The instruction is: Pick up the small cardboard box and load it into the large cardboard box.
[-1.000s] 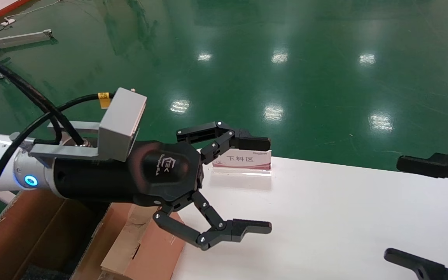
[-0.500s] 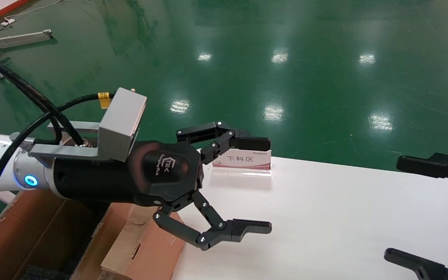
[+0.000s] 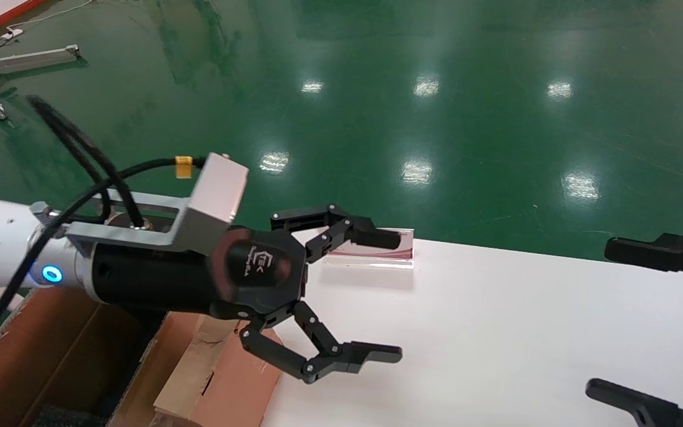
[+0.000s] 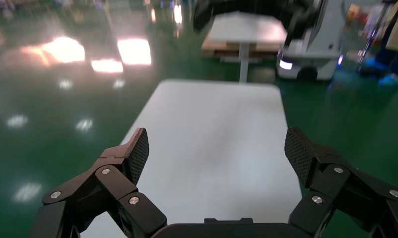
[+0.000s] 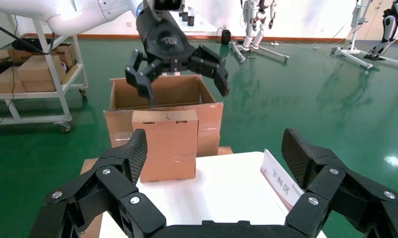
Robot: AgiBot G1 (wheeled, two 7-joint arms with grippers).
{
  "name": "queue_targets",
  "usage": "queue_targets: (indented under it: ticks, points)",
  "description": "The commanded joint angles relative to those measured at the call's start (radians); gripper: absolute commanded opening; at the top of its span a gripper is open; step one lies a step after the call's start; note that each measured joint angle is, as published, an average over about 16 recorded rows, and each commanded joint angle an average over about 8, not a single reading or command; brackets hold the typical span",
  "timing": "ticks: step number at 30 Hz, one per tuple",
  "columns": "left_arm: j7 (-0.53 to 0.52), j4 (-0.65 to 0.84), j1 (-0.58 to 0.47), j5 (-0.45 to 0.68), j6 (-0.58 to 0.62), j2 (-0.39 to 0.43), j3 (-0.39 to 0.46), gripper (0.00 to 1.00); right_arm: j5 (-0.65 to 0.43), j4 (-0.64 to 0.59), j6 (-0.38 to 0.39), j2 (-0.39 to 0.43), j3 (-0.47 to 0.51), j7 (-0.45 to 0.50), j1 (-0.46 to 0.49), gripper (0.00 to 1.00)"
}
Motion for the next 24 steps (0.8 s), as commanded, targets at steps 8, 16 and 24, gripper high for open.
queue_targets:
  ticks: [8,16,24]
  points:
    - [-0.211,-0.029,-0.2,0.231,0.034,0.004,0.188,1.0,0.0,0.0,0.0,0.0,0.0,0.0,0.0,1.0]
    - [-0.557,-0.04,-0.404,0.476,0.131,0.071,0.372,1.0,0.0,0.0,0.0,0.0,0.0,0.0,0.0,1.0]
    - [-0.855,-0.009,-0.59,0.616,0.207,0.142,0.546,1.0,0.0,0.0,0.0,0.0,0.0,0.0,0.0,1.0]
